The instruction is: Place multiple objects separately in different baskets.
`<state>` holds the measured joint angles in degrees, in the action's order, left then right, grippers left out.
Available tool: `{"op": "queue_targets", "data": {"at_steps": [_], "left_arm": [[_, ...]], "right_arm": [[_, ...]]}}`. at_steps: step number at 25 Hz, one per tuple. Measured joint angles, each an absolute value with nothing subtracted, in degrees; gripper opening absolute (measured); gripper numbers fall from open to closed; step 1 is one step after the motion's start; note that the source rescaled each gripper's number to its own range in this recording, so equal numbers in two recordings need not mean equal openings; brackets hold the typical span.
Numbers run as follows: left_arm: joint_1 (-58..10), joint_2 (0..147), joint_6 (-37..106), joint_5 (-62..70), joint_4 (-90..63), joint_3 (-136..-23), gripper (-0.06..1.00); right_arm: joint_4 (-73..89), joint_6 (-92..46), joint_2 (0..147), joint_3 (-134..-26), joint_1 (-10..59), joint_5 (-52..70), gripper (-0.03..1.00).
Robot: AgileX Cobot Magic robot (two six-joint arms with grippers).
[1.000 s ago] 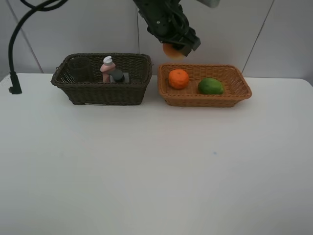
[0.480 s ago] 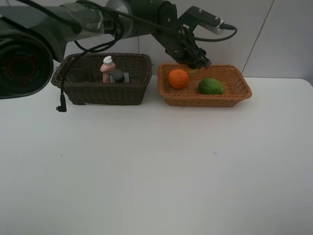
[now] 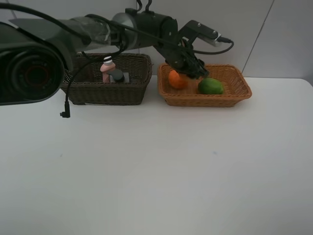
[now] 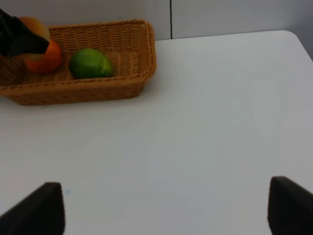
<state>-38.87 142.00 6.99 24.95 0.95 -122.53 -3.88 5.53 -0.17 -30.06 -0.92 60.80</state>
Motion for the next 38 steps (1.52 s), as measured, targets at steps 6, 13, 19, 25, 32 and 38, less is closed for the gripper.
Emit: {"op": "queue_targets", "data": {"at_steps": [6,13,19,25,32,38], "left_arm": [[-38.87,142.00,9.00,24.62,0.93,-122.53,0.77],[-38.87,142.00,9.37,24.24,0.94,-122.53,1.00],[-38.87,142.00,9.37,24.14,0.94,-122.53,1.00],[-38.87,142.00,9.37,24.65,0.94,-122.55,1.00],[-39.45,141.89,8.74,29.50,1.47,-122.74,1.00],[-39.49,140.10,8.70,30.75,3.43,-122.74,1.00]], "right_arm": [[-3.88,5.53,-0.17,-30.06,-0.92,60.80,0.84],[-3.88,5.53,-0.17,-30.06,-0.92,60.80,0.84],[-3.88,5.53,-0.17,-30.06,-0.92,60.80,0.84],[-3.88,5.53,-0.17,-30.06,-0.92,60.80,0.84],[-3.88,5.53,-0.17,-30.06,-0.92,60.80,0.84],[-3.88,5.53,-0.17,-30.06,-0.92,60.80,0.84]]}}
